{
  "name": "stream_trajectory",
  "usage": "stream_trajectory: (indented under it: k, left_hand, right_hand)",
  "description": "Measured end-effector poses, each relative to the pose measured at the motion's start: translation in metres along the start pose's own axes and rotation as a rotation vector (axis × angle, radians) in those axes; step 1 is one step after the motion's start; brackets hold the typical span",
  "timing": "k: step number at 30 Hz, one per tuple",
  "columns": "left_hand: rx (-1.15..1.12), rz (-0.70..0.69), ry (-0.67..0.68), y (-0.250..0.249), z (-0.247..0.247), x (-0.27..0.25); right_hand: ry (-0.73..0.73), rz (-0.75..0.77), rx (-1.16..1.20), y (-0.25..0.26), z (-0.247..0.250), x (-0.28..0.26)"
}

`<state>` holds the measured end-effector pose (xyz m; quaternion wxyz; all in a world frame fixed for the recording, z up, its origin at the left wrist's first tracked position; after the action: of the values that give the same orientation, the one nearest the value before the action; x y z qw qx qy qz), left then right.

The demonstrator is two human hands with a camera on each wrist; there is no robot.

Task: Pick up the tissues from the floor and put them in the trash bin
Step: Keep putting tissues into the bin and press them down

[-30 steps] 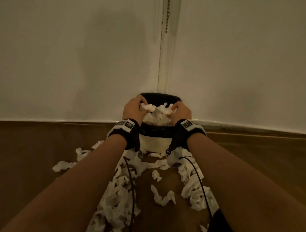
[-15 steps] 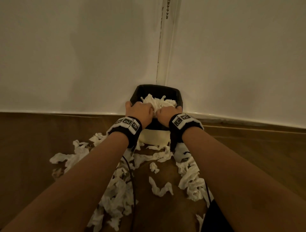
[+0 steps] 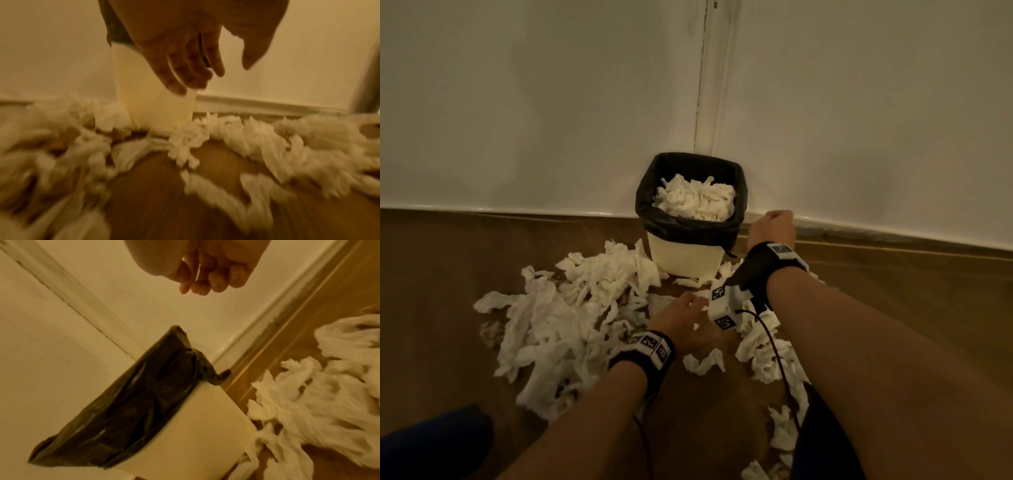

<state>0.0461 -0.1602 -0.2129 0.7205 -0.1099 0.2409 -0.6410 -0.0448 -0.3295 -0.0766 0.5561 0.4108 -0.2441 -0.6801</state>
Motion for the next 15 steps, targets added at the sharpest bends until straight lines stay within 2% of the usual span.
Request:
stream_trajectory:
  k: [4,7,9,12,15]
  left_hand:
    - [0.090,0.016,0.199,0.022,-0.061,-0.004]
    - [0.043,0.098,0.251,0.035,-0.087,-0.005]
    - [0.080,0.100,0.272,0.036,-0.096,-0.002]
    - [0.111,0.097,0.257,0.036,-0.099,0.003]
    - [0.127,0.120,0.129,0.032,-0.087,0.012]
  right_hand:
    - [0.030,-0.115,0.036,-0.020,0.000,0.005]
    - [0.025,-0.120,-0.015,-0.026,-0.001,0.007]
    - [0.015,-0.119,-0.069,-0.029,-0.003,0.007]
    - [0.016,-0.099,-0.136,-0.032,-0.011,0.010]
    - [-0.027,-0.085,-0.200,-0.035,-0.012,0.014]
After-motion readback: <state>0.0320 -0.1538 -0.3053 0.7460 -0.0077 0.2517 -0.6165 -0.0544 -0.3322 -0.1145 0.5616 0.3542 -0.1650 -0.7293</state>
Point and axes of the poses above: each hand's wrist, its own x-axis towards the middle knuckle, its own z-axis out of the back of the hand, y = z × x, the point moved 9 cm from there along x, towards the middle knuckle, and after that the axes turned 12 degrees about -z, right-handed, at the moved point
